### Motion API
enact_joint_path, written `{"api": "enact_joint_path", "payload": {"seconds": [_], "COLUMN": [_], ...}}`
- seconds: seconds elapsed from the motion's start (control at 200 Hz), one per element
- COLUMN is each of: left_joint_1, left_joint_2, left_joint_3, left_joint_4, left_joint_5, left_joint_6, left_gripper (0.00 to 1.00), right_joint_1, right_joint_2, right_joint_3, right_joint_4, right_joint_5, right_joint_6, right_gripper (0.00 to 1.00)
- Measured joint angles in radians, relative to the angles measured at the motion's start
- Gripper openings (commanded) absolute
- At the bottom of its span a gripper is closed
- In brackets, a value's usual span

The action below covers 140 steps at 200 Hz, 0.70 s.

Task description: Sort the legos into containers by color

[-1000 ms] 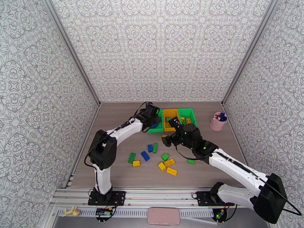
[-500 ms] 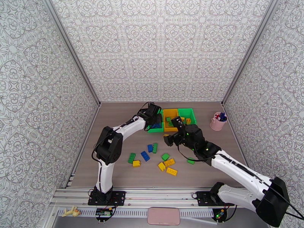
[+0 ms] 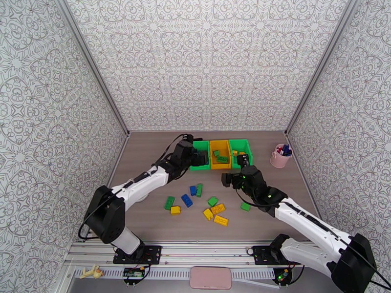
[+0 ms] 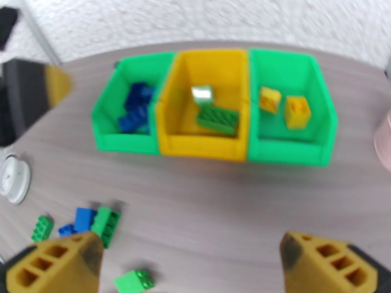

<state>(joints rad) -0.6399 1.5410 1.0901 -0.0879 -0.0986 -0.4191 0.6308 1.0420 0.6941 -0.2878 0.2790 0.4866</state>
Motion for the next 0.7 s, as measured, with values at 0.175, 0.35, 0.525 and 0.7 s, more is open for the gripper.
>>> {"api": "enact_joint_path", "payload": {"seconds": [0.175,0.35,0.525,0.7], "left_joint_1": [-0.099,-0.133,-0.148,-0.157], "left_joint_2": [-0.109,-0.202,-0.253,-0.270], "left_joint_3": [-0.169,-0.336,-0.413,-0.420], "left_joint_4": [0.120,0.268,0.317,0.316], "left_joint_5": [0.063,0.207,0.348,0.468], "left_joint_6": [0.202,0.337,0.446,0.541], "left_gripper": [1.00,1.00,1.00,1.00], "right_joint_1": [-0.027,-0.042,-0.044,-0.044], "right_joint_2": [-0.053,-0.032,0.044,0.120], "right_joint_3": [-0.076,-0.125,-0.133,-0.136], "right_joint_4": [-0.106,-0.195,-0.232,-0.237], "right_joint_5": [0.024,0.020,0.006,-0.012], "right_joint_6": [0.155,0.269,0.328,0.362], "right_gripper": [0.99,0.98,0.97,0.96]}}
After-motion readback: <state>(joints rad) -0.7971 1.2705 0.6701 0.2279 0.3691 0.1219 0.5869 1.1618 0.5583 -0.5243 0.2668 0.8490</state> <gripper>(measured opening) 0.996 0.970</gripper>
